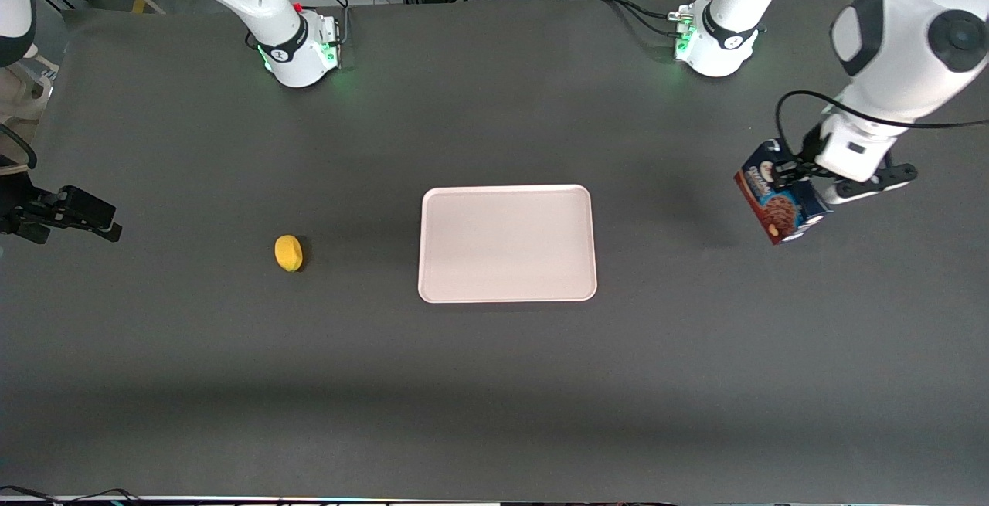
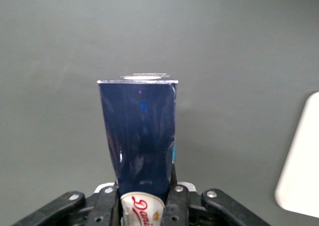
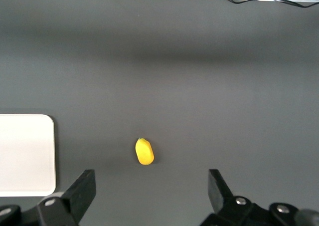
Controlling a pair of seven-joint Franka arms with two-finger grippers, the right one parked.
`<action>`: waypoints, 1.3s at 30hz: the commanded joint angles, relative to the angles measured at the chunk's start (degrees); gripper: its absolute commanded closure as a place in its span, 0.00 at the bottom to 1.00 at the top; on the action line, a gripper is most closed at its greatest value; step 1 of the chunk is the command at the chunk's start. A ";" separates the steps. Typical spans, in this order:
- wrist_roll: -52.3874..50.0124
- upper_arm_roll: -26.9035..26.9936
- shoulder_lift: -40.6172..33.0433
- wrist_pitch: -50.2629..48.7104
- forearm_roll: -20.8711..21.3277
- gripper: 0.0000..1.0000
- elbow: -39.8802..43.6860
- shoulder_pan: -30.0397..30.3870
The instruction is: Place cookie box on tray
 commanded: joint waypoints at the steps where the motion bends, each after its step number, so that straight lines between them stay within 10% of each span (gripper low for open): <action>1: -6.59 -7.44 -0.11 -2.56 -0.45 0.69 4.71 -0.18; 21: -24.35 -21.95 13.85 1.48 0.60 0.69 17.10 -6.68; 39: -35.16 -21.34 34.77 4.91 16.24 0.66 28.27 -15.83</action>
